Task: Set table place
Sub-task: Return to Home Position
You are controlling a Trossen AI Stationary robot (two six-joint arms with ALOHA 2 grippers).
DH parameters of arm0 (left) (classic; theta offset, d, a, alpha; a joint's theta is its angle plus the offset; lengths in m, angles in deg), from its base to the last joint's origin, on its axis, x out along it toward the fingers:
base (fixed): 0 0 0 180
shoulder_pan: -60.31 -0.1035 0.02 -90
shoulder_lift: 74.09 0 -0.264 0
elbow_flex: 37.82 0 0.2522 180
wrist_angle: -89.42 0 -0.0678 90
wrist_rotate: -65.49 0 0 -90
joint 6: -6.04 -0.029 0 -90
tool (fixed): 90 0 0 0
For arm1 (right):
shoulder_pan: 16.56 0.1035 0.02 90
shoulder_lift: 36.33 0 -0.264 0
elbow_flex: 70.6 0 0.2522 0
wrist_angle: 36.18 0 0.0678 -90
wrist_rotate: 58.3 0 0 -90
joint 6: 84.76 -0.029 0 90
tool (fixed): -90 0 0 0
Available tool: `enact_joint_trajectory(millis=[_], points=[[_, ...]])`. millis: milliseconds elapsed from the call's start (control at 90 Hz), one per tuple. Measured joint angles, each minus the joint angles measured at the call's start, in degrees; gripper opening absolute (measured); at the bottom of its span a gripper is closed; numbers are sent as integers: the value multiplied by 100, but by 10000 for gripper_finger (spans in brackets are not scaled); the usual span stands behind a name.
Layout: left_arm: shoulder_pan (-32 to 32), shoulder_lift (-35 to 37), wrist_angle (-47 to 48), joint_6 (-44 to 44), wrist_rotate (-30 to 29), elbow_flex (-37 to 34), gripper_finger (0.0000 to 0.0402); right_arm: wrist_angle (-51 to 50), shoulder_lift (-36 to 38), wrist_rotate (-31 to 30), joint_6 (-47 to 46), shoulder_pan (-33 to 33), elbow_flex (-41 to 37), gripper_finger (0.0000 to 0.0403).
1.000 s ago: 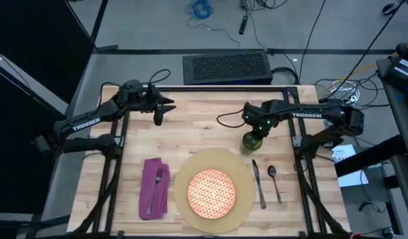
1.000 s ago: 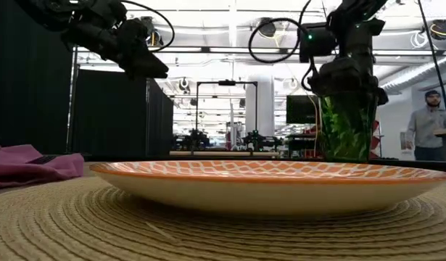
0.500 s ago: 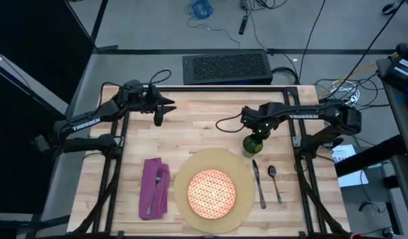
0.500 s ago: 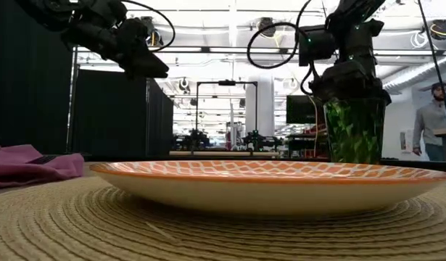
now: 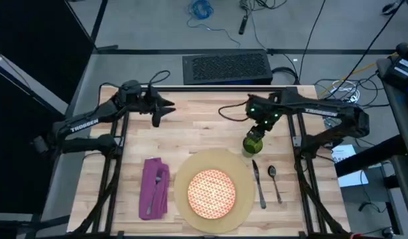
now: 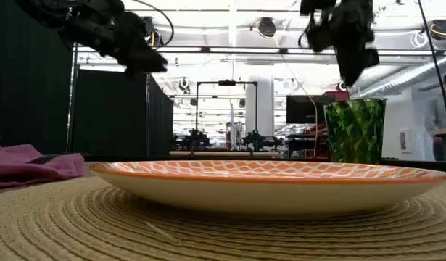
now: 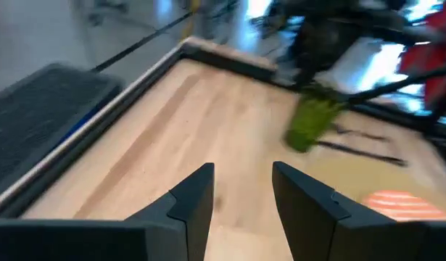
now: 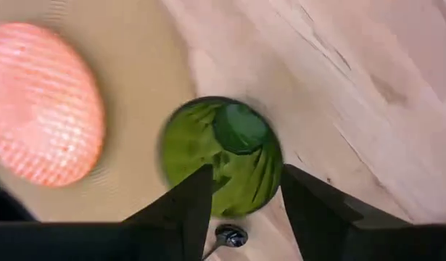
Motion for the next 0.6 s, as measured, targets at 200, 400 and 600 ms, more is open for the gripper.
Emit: enact_joint_trajectory(millis=[200, 400, 600], points=[[615, 1224, 174, 335, -175, -2, 127, 325, 1296, -845, -451, 1313, -26, 149], [1352, 2372, 383, 724, -951, -90, 127, 2267, 2669, -2343, -746, 2961, -1190, 149], [2115, 3192, -239, 1101, -2057, -1234, 127, 4787, 3668, -2955, -389, 3970, -3475, 149]])
